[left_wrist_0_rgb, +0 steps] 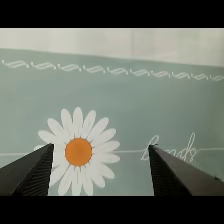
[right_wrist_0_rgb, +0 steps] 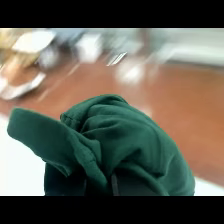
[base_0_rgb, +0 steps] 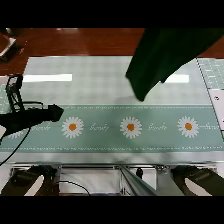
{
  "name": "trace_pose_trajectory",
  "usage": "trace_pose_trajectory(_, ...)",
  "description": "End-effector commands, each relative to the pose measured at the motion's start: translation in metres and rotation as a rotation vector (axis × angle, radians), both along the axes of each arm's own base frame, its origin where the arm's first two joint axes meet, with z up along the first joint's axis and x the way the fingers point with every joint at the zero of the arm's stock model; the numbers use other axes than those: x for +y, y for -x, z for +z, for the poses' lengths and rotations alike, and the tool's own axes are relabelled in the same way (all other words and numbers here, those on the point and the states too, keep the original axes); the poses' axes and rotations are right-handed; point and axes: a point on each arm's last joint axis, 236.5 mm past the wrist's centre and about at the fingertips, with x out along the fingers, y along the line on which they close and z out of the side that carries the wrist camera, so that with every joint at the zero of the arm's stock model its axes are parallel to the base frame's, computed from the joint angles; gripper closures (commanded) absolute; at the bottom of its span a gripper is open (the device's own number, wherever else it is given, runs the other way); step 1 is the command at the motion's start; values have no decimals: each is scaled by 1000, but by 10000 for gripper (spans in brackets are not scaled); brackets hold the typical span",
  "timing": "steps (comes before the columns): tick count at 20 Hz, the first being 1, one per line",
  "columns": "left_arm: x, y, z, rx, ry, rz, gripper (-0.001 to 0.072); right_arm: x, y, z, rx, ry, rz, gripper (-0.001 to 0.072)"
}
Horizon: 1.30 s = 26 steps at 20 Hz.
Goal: Fold the shirts.
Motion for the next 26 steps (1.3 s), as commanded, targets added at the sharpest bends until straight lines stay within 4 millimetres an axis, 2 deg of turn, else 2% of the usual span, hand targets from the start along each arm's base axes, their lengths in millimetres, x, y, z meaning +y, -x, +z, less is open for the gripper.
trace_pose_trajectory(1,14,-12,5,-64,-63,15,6,73,9,-93,264,72,213,676)
trace_pose_trajectory(4,16,-7,1,-36,-74,14,6,137,16,-214,517,15,306,676)
trace_pose_trajectory(6,15,-5,-1,-26,-71,12,7,169,26,-291,659,-42,312,675)
trace_pose_trajectory(7,15,-5,-1,-24,-69,12,7,181,29,-322,717,-63,304,675)
trace_pose_trajectory(9,15,-4,-2,-23,-71,12,7,200,38,-373,826,-51,304,675)
trace_pose_trajectory(10,15,-4,-2,-19,-71,11,7,210,39,-391,871,-57,300,675)
trace_pose_trajectory(12,14,-3,-3,-13,-65,8,7,226,27,-415,939,-139,240,674)
trace_pose_trajectory(13,11,-2,-3,-12,-53,8,7,233,26,-422,991,-194,220,612)
trace_pose_trajectory(14,9,-2,-2,-10,-41,6,7,236,26,-427,1013,-208,227,268)
trace_pose_trajectory(15,6,-1,-2,-7,-25,6,7,234,26,-426,1022,-203,244,118)
trace_pose_trajectory(16,2,-1,-1,-4,-6,3,7,226,26,-418,1026,-173,285,117)
trace_pose_trajectory(17,-4,1,0,2,21,1,7,212,22,-404,1014,-142,327,118)
trace_pose_trajectory(19,-10,7,-3,34,51,-7,7,156,-8,-365,942,-107,300,116)
trace_pose_trajectory(20,-11,14,-7,65,49,-14,7,113,-26,-348,891,-92,227,112)
trace_pose_trajectory(21,-11,20,-11,99,45,-21,7,61,-39,-338,857,-53,118,97)
trace_pose_trajectory(23,-11,39,-32,191,40,-33,7,-49,-44,-341,839,37,-160,92)
trace_pose_trajectory(24,-17,51,-50,255,62,-37,7,-95,-35,-351,855,65,-280,90)
trace_pose_trajectory(25,-29,64,-65,320,127,-38,7,-129,-21,-367,889,62,-371,90)
trace_pose_trajectory(26,-51,78,-78,383,232,-50,7,-150,-2,-387,938,13,-436,90)
